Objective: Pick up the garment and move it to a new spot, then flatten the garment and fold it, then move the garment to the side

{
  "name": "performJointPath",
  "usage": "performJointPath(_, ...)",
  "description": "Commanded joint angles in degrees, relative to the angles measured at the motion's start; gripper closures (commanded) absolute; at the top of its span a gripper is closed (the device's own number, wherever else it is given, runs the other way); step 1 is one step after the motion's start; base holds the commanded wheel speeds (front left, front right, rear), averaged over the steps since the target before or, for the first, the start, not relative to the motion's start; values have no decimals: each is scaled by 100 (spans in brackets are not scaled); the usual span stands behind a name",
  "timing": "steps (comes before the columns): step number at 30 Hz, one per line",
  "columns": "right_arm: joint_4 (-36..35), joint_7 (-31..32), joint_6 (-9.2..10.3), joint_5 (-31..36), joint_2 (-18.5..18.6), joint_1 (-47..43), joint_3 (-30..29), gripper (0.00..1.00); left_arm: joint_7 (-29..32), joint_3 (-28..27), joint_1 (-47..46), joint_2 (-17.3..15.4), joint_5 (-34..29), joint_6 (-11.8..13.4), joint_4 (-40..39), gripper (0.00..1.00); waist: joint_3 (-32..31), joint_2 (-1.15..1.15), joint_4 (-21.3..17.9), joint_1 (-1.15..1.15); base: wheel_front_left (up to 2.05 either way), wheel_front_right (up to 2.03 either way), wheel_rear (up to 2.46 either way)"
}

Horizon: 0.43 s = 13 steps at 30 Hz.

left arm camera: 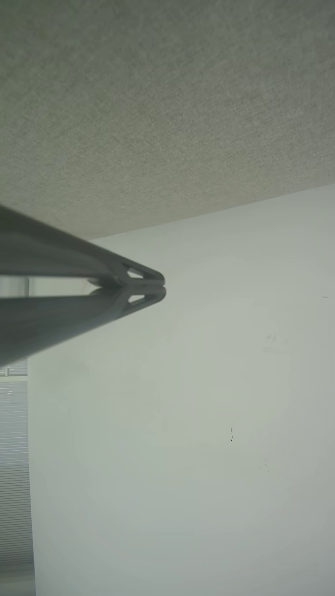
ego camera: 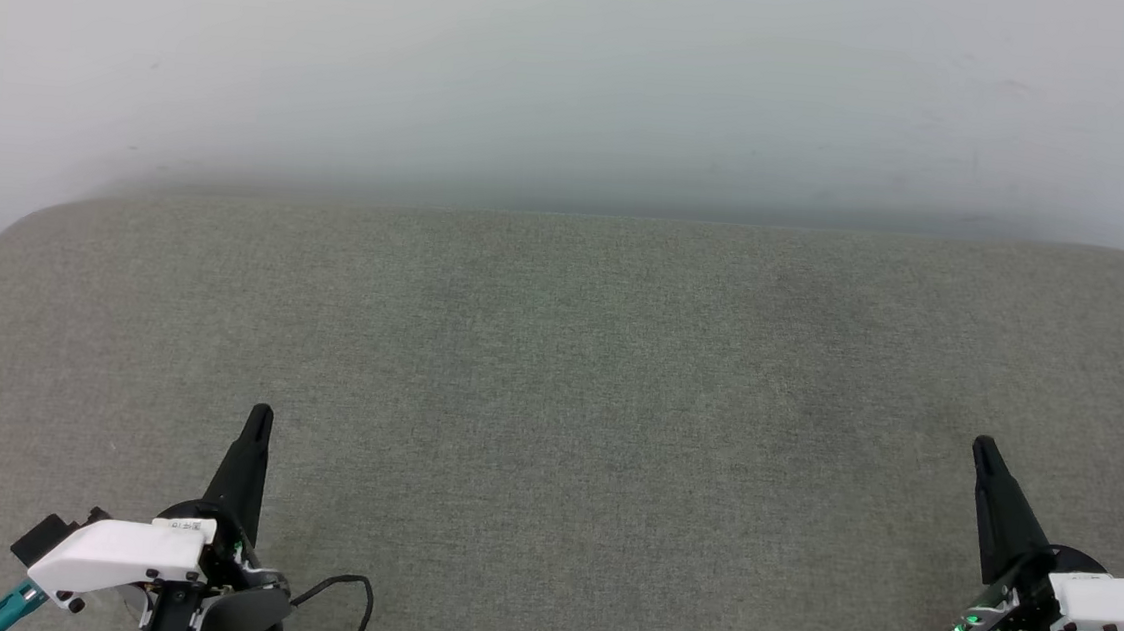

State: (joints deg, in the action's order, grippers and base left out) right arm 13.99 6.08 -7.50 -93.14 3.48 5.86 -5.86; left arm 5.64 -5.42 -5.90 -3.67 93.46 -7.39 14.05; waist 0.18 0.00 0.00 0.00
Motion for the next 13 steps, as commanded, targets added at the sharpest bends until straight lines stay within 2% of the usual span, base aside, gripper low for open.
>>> performJointPath(1,9,7,2,37,-20,57,-8,100,21,-8,-47,-3,-29,-18,7,100,0,0,0,0,0,0,0)
performJointPath(13,9,19,2,39,-28,58,-18,100,26,-23,-49,8,-43,-19,8,100,0,0,0,0,0,0,0)
